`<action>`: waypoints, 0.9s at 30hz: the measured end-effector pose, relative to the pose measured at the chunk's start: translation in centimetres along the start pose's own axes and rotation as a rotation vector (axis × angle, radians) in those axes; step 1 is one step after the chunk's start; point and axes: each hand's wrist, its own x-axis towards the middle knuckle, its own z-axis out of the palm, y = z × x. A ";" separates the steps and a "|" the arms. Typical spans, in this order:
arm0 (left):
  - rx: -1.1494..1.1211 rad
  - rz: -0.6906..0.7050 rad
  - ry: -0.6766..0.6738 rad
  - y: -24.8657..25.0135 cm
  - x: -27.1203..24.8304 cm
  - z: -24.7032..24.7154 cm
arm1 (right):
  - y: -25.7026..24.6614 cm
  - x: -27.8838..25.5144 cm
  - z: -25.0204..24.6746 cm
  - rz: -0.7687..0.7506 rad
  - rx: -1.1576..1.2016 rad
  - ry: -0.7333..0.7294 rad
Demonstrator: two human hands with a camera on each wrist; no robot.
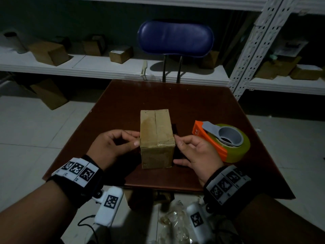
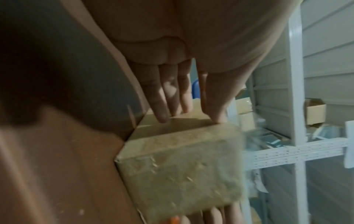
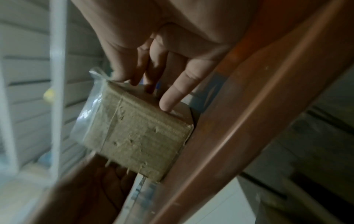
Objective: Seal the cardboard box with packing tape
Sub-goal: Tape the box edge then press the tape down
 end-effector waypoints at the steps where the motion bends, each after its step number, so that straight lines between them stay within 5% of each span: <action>1: -0.011 0.005 0.001 0.1 0.0 -0.1 | -0.1 0.0 0.0 -0.029 -0.022 -0.010; 15: -0.049 0.072 -0.040 0.7 -0.5 0.0 | -0.7 -0.8 0.3 -0.158 -0.169 -0.092; 27: 0.268 0.213 -0.070 0.9 -0.6 0.3 | -0.2 -0.4 0.4 -0.223 -0.260 -0.122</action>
